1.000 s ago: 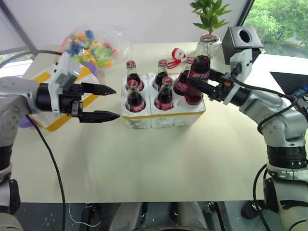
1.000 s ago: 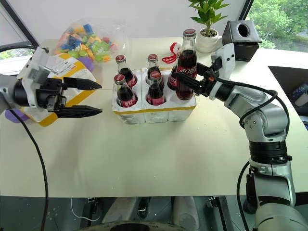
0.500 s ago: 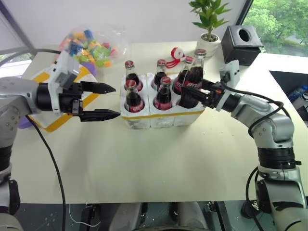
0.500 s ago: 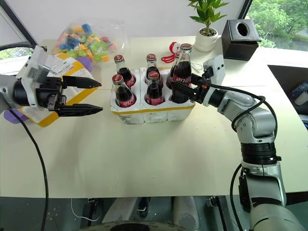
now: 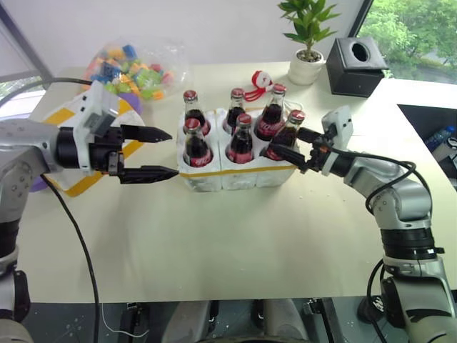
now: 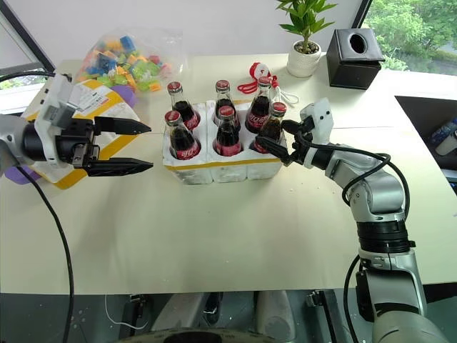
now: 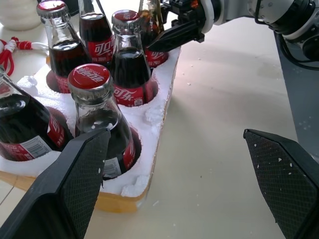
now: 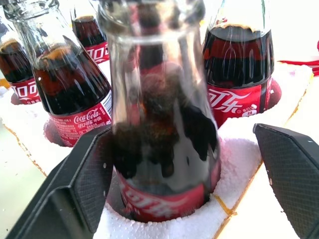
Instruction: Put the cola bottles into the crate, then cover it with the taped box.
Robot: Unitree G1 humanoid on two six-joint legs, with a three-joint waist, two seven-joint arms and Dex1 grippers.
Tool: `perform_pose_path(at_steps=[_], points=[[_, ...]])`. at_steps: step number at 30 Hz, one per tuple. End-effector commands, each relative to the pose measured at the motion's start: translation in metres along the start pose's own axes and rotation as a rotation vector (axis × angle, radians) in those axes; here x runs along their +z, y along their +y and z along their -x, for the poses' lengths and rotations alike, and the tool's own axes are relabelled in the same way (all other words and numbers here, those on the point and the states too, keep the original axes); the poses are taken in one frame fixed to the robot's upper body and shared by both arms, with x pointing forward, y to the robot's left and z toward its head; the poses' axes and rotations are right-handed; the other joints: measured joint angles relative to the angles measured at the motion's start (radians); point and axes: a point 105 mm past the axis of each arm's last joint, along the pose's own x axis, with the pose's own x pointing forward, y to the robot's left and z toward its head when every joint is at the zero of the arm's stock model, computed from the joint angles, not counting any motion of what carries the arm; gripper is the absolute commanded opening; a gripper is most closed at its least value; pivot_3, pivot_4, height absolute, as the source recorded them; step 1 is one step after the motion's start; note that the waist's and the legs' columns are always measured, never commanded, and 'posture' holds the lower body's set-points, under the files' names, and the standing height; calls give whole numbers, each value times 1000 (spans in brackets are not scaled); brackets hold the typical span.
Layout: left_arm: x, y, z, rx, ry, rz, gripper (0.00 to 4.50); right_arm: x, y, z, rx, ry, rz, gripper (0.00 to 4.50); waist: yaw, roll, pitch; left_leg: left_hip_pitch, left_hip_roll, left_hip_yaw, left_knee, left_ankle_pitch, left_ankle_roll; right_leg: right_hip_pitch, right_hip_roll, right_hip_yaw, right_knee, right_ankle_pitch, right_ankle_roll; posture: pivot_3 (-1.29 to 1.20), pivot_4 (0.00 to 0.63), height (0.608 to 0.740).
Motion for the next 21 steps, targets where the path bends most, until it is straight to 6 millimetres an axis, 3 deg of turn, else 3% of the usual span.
perform_pose_path(at_steps=[1,7,11,16,21], points=[[6,13,19,146,21,-63,4500,46,-1,30,50,-48,117,4410,4,1,0,0,0,0,0,0,0,0,0,0,0,0,0,0,150,732],[-12,42,63,510,61,-27,4500,87,10,78,186,-61,96,4410,0,0,0,1,0,0,-4,-1,2,0,-1,0,-2,0,0,0,150,732],[-60,54,105,870,365,-137,4500,91,-5,103,138,-12,74,4410,-4,0,0,3,1,1,-6,-1,2,1,-1,0,-2,0,-1,0,150,732],[-87,37,155,1054,634,-260,4500,94,-10,111,109,0,120,4410,-1,-1,1,2,2,3,-7,-1,2,-2,-1,2,-3,0,-2,0,150,732],[-121,5,191,1063,875,-292,4500,90,-12,107,114,-8,100,4410,4,0,1,1,2,4,-8,-2,1,-2,-2,2,-4,-2,-6,0,150,732]])
